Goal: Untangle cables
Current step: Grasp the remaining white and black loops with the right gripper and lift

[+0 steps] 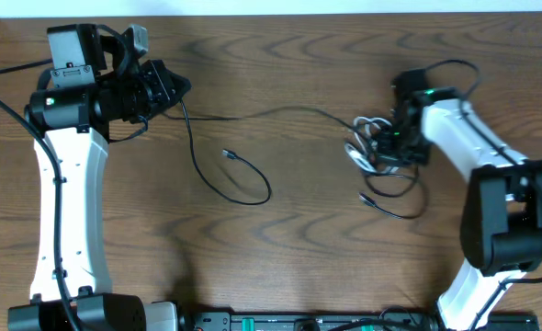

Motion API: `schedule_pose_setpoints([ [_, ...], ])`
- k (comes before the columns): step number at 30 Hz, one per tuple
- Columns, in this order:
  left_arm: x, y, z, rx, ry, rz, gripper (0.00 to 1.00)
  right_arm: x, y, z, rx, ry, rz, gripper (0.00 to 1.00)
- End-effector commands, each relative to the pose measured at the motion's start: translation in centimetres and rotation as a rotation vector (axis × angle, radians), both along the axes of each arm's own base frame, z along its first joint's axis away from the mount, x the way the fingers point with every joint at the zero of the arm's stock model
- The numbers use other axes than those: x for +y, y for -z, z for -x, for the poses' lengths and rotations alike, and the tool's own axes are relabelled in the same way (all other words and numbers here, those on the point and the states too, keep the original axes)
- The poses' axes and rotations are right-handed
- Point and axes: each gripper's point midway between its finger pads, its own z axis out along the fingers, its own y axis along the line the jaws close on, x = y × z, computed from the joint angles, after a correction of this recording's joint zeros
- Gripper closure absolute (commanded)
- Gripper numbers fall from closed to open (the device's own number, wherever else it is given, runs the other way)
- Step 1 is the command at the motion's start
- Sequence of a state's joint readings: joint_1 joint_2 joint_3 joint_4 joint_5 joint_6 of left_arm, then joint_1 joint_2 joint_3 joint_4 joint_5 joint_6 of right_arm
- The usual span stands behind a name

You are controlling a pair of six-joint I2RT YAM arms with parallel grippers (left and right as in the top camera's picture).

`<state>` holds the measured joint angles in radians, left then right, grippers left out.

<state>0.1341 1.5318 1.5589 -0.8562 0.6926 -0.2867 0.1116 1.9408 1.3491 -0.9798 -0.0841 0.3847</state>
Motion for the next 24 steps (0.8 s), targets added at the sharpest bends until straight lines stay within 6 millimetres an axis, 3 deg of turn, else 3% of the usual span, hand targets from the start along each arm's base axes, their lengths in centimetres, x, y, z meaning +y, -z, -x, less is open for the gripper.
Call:
schedule_pose_setpoints([
  [1, 0.1, 0.1, -0.1, -0.012, 0.007, -0.018, 0.92, -4.1, -3.2, -1.6, -0.051, -0.021, 0.023, 0.99],
  [3, 0.4, 0.3, -0.2, -0.009, -0.007, -0.035, 0.93, -4.4, -4.5, -2.3, -0.079, -0.084, -0.03, 0.99],
  [5, 0.5, 0.4, -0.2, -0.008, -0.012, -0.042, 0.93, -3.0, -5.9, -3.1, -0.126, -0.188, -0.131, 0.99],
  [9, 0.7, 0.5, -0.3, -0.007, -0.02, -0.053, 0.93, 3.4, -11.4, -3.6, -0.279, -0.508, -0.457, 0.99],
  [12, 0.8, 0.4, -0.4, -0.01, -0.021, -0.054, 0.93, 8.4, -16.7, -2.3, -0.378, -0.738, -0.635, 0.99],
  [17, 0.8, 0.4, -0.4, -0.013, -0.018, -0.056, 0.92, 11.9, -21.9, -2.3, -0.47, -0.856, -0.638, 0.99],
  [20, 0.8, 0.4, -0.4, -0.014, -0.016, -0.058, 0.93, 12.0, -22.7, -3.1, -0.487, -0.819, -0.595, 0.99],
  [24, 0.8, 0.4, -0.4, -0.014, -0.016, -0.058, 0.93, 10.9, -20.5, -4.0, -0.426, -0.705, -0.516, 0.99],
])
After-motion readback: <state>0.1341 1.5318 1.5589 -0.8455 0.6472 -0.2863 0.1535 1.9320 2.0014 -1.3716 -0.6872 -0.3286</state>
